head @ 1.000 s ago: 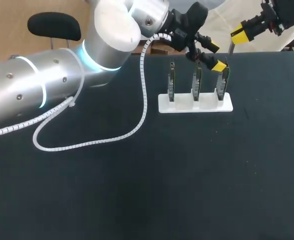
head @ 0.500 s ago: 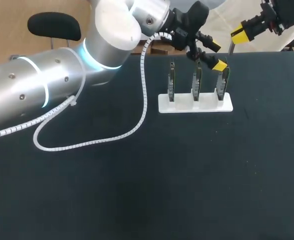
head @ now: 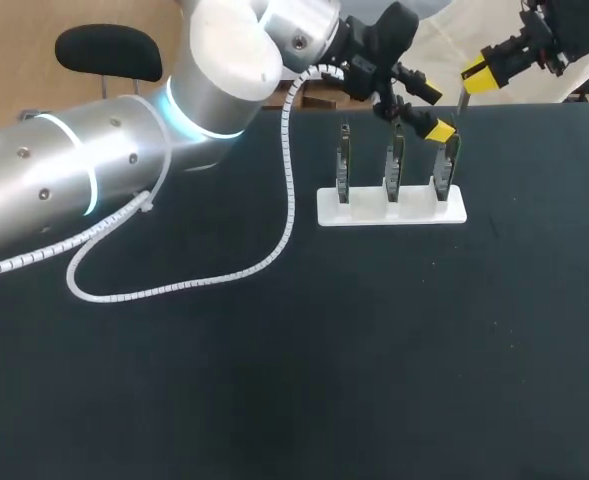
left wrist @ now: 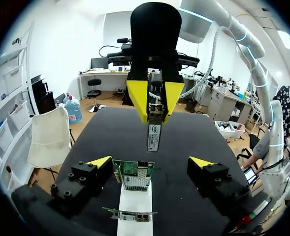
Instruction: Pick up the optical module with the left hand, and insert it into the network port with the right hand.
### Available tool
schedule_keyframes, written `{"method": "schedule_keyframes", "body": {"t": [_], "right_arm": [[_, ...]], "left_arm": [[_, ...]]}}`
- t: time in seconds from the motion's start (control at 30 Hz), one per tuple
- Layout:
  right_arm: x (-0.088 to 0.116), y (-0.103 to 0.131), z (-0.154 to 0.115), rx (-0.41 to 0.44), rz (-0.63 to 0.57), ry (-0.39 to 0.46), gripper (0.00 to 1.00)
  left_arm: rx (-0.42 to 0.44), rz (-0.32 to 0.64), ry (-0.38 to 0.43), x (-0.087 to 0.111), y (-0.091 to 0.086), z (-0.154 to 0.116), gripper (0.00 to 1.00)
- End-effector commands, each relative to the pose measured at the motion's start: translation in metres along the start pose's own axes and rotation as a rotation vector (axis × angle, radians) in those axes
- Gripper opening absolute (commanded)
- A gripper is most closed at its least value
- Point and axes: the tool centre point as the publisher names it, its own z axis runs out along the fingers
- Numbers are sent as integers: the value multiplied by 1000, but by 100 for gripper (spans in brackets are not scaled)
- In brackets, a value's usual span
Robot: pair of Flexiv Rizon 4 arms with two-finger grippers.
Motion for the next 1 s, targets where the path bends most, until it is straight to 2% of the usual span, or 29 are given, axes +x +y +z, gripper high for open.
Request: {"method": "schedule_keyframes", "body": {"t": [0.03,1.0], "right_arm": [[2,1,2,3,-4,-4,0],[20,-3,9,-26,-47,6,0]], "left_arm": [[3,0,4,-1,2,0,100],[3,0,4,-1,2,0,100]]}}
